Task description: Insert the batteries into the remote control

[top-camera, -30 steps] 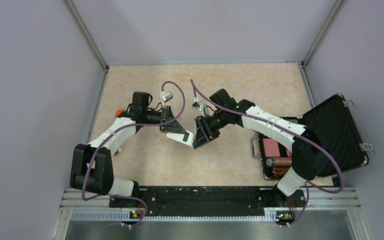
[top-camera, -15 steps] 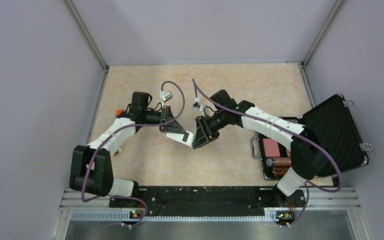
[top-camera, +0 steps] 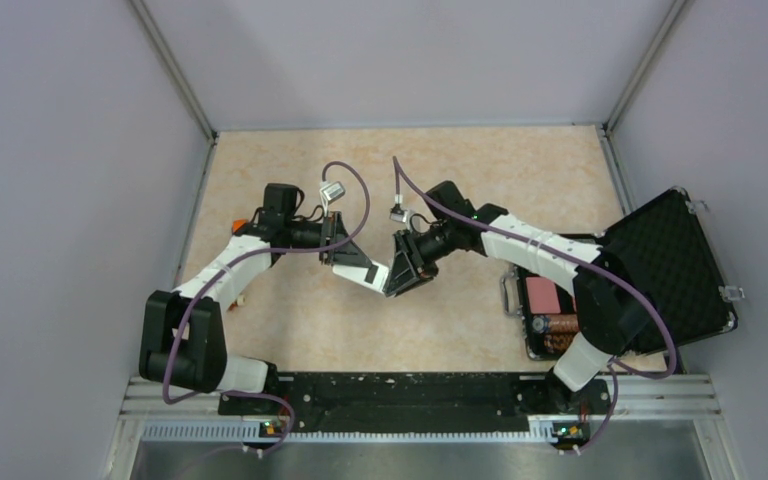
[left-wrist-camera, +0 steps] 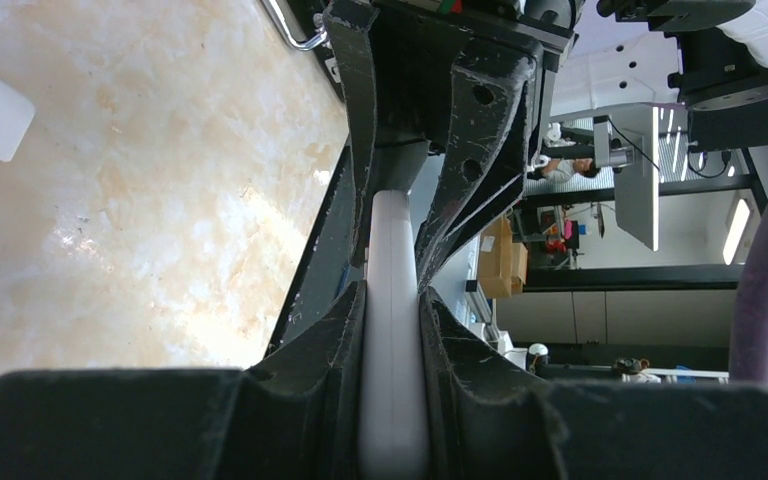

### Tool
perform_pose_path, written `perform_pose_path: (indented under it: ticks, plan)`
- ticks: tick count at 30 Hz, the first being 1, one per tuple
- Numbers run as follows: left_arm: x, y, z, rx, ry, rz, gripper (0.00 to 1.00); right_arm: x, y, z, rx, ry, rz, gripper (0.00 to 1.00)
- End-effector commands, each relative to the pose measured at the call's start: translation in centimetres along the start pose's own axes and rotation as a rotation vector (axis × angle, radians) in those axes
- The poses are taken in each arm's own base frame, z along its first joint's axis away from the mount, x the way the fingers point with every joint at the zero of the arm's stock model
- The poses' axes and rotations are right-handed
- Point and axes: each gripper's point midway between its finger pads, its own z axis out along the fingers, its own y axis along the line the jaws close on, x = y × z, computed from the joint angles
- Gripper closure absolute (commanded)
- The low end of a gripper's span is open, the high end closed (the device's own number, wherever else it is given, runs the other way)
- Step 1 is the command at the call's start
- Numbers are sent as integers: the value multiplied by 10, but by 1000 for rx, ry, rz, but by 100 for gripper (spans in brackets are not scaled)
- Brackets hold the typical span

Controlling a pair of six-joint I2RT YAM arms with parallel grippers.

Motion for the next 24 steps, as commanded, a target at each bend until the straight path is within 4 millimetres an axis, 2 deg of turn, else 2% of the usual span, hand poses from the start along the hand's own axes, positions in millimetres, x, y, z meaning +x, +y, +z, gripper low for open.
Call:
perform_pose_path:
  ticks: [1, 11, 20, 24]
  plan:
    - [8, -28, 1, 82, 45, 34, 100, -36, 12, 2, -57, -128, -107, 73]
    - [8, -25, 1, 80, 46, 27, 100, -44, 26, -1, -109, -177, -105, 59]
    - [8, -25, 1, 79, 46, 25, 100, -46, 26, -1, -111, -194, -113, 58]
    - [8, -25, 2, 79, 46, 22, 100, -47, 36, -5, -148, -214, -163, 57]
